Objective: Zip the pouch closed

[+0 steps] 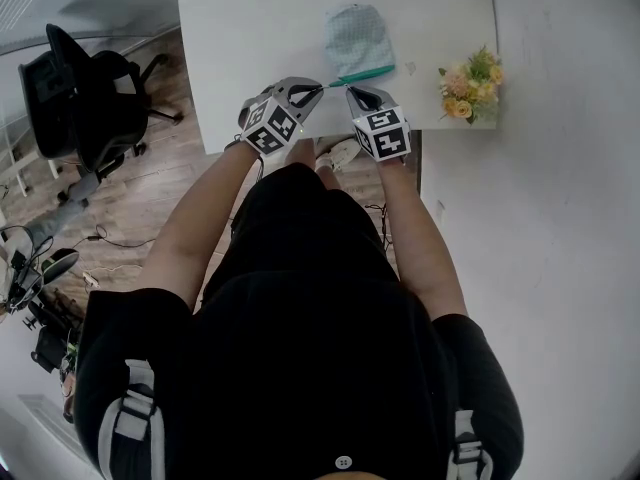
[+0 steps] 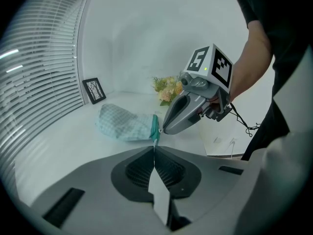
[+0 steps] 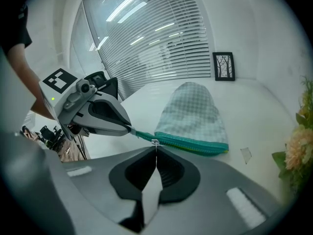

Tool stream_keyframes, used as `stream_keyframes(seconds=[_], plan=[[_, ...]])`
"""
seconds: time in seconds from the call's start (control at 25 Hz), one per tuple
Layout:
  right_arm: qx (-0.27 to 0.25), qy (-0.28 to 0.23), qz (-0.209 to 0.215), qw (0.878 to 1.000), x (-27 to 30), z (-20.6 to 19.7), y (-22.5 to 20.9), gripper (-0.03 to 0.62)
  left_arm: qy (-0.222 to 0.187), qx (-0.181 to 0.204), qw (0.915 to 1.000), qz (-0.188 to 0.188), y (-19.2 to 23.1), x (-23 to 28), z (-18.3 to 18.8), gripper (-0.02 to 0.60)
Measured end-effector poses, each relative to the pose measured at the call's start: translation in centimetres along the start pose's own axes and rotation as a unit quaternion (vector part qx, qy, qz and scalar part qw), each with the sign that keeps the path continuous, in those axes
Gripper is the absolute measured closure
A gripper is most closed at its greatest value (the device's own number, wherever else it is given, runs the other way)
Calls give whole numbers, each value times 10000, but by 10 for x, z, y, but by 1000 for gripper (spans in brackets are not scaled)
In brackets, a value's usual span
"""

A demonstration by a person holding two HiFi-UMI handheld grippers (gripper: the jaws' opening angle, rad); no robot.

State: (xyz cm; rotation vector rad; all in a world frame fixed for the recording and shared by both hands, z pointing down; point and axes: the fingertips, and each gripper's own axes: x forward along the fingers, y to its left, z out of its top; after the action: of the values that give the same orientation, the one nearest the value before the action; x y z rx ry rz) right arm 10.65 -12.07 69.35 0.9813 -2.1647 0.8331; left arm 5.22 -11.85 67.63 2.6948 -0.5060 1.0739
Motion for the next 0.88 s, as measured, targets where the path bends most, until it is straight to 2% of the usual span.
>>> stream_keyframes(seconds=[0.12, 0.88], plan=[[176, -38, -79, 9998, 0, -2, -9, 581, -8, -128, 9999, 84, 8, -3, -5, 571], [296, -14, -167, 9994, 0, -9, -19, 582, 17, -589, 9978, 295, 28, -13, -27, 571]])
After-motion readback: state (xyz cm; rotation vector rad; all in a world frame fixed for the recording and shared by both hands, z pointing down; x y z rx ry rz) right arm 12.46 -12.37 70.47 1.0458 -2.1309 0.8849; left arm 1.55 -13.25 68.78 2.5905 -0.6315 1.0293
